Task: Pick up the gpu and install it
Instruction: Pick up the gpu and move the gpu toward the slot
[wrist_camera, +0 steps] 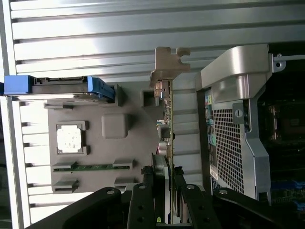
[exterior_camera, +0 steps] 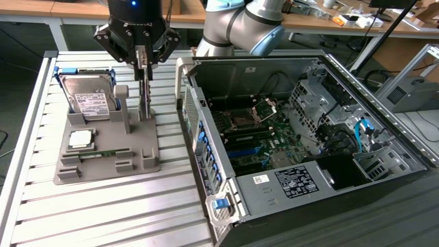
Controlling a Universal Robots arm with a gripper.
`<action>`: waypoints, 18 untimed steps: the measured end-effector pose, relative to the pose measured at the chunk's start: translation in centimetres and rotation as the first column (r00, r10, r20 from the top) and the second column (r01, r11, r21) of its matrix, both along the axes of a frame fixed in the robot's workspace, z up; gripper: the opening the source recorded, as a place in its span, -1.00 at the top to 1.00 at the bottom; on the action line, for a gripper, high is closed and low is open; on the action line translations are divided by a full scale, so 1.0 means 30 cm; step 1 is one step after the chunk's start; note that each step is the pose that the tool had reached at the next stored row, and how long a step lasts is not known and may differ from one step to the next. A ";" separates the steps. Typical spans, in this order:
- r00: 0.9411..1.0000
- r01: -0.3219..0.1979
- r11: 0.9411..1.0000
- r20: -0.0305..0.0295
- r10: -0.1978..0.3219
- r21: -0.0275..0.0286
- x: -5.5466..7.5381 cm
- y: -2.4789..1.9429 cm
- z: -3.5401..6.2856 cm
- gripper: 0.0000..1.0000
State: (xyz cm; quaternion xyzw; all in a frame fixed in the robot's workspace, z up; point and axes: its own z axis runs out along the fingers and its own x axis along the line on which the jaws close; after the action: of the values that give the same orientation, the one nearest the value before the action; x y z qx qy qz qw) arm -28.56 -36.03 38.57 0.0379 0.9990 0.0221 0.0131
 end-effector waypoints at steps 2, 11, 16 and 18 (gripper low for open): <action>1.000 0.000 1.000 0.000 0.000 0.000 0.000 0.000 0.007 0.46; 1.000 0.000 1.000 0.000 0.000 0.000 0.000 0.000 0.033 0.46; 1.000 0.000 1.000 0.000 0.000 0.000 0.000 0.000 0.047 0.46; 1.000 0.000 1.000 0.000 0.000 0.000 0.000 0.000 0.056 0.46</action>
State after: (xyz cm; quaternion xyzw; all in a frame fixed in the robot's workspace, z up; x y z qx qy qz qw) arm -28.56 -36.03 40.26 0.0379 0.9990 0.0221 0.0130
